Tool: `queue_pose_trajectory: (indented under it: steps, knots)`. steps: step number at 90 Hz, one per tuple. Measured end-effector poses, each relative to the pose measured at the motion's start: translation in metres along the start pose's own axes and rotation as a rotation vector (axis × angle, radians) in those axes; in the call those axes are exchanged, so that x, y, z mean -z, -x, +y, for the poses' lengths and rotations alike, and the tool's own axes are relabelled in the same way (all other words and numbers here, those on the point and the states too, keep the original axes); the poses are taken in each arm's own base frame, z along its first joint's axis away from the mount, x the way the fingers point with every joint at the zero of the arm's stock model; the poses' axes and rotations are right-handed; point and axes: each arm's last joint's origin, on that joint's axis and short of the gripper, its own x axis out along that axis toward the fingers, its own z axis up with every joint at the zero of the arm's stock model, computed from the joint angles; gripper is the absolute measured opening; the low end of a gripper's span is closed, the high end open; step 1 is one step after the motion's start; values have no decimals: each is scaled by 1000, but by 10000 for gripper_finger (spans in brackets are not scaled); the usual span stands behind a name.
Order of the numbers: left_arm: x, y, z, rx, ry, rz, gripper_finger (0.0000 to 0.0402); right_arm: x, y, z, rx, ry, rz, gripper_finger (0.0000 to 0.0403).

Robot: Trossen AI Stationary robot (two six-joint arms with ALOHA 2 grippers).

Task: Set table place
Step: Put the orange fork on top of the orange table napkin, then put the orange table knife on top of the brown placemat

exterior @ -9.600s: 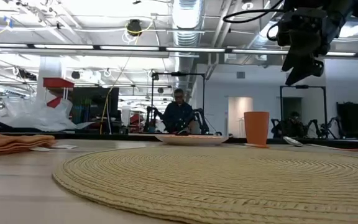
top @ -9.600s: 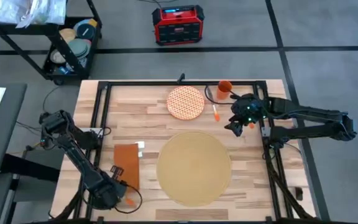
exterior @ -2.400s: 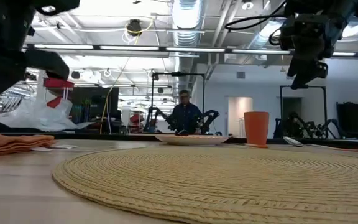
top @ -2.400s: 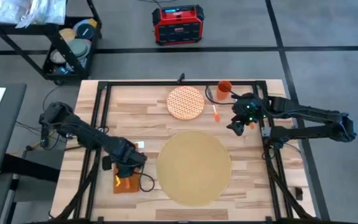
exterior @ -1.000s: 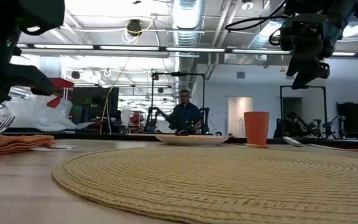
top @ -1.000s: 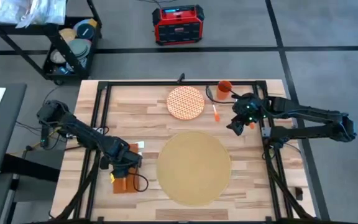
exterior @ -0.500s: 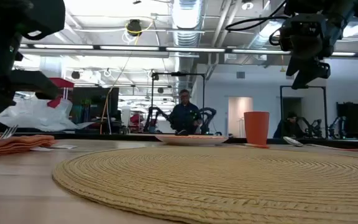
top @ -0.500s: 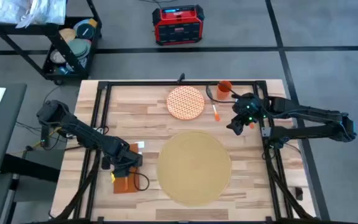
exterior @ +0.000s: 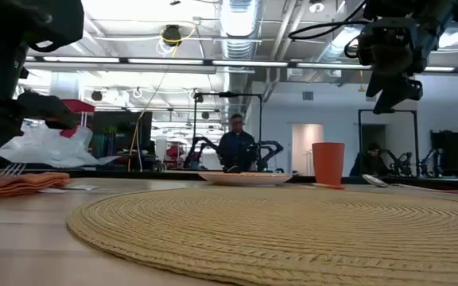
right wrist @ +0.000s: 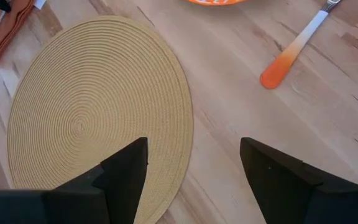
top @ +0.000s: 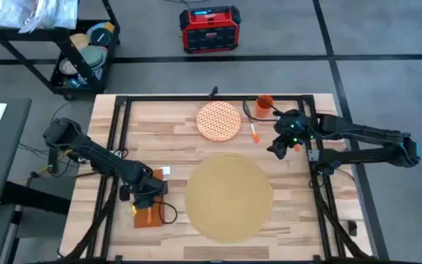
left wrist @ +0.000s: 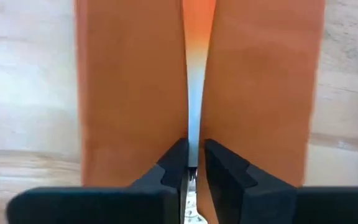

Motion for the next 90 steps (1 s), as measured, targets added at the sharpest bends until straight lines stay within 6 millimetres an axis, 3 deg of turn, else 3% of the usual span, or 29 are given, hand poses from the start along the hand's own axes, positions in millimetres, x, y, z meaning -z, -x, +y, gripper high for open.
queue_pose_trajectory:
  steps: [29, 41, 47, 54, 67, 81, 90]
  knots:
    - [-18, 35, 16, -46, 62, -38, 39, 0, 0, 0, 0, 3, 0, 245]
    - [-17, 60, 33, -238, 190, 105, 39, 0, 0, 0, 11, 25, -5, 245]
    - [-7, 73, 47, -368, 393, 139, 39, 0, 0, -1, 37, 25, -18, 245]
    - [11, 85, 64, -523, 746, 129, 38, -1, 0, -2, 65, 13, -31, 245]
    - [66, 109, 86, -836, 1446, 91, 32, -3, 1, -6, 200, -48, -110, 245]
    - [128, 134, 102, -1084, 2071, -249, 25, -19, 4, -12, 334, -168, -330, 245]
    - [160, 147, 105, -1170, 2280, -460, 25, -27, 3, -21, 352, -244, -372, 245]
